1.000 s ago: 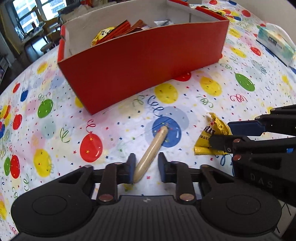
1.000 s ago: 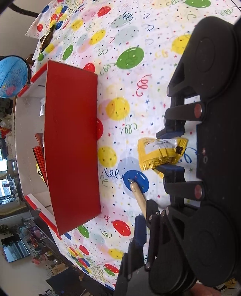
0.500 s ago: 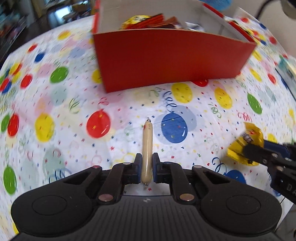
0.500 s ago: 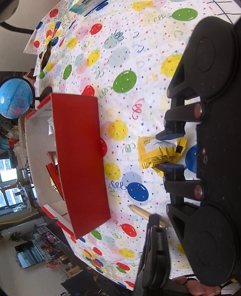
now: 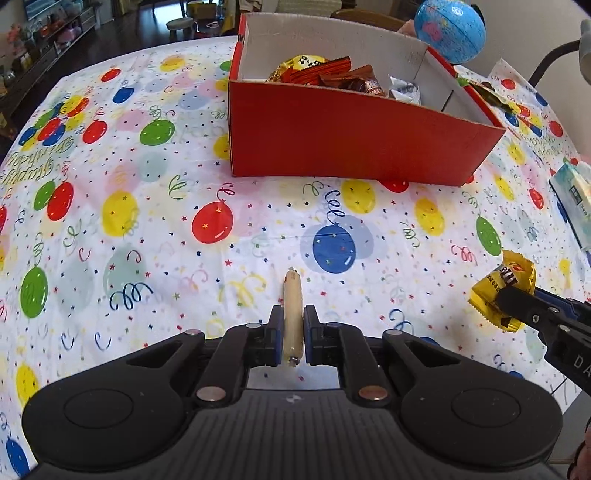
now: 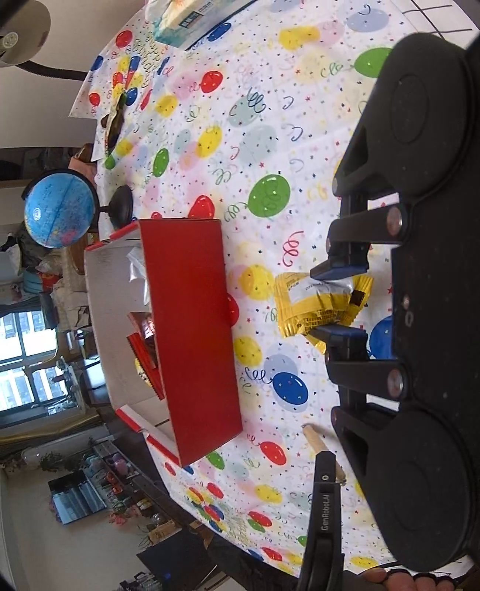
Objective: Organize snacks
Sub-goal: 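Lift the sausage and yellow packet and carry them over the red box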
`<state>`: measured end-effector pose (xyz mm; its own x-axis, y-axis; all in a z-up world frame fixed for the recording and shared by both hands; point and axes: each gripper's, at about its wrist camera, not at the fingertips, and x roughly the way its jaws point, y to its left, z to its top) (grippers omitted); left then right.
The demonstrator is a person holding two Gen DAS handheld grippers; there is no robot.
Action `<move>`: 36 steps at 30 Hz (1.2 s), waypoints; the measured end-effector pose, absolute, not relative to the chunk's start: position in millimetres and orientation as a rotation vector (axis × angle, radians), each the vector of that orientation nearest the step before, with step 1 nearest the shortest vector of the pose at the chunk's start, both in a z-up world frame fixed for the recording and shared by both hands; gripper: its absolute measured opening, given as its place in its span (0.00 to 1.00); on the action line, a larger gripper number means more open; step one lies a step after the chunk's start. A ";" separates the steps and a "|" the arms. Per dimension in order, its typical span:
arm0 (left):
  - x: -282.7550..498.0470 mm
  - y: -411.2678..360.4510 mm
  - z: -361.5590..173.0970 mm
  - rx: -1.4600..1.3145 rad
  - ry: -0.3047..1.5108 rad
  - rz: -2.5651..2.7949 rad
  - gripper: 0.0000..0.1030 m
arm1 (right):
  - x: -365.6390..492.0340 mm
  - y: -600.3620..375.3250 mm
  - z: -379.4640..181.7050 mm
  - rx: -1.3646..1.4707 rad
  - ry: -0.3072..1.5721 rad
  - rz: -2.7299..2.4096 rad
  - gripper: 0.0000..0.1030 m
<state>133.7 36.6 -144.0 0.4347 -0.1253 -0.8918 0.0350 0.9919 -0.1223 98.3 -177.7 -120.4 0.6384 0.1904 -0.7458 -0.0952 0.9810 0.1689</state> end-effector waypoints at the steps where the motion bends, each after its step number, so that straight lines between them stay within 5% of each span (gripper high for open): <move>1: 131.1 35.7 -141.6 -0.093 1.114 -0.099 0.10 | 97.3 -179.4 -118.7 0.118 0.857 0.169 0.22; 19: 110.8 11.5 -81.4 -0.101 0.963 -0.060 0.10 | 96.0 -206.3 -80.2 0.142 0.733 0.230 0.22; 36: 173.5 14.0 -36.6 -0.076 0.853 -0.117 0.10 | 149.6 -194.9 -36.9 0.110 0.637 0.234 0.22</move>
<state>173.5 14.0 -36.6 0.6518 -0.1330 -0.7467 0.0725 0.9909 -0.1132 149.6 -194.9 -36.9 0.7790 0.2495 -0.5753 -0.1820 0.9679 0.1734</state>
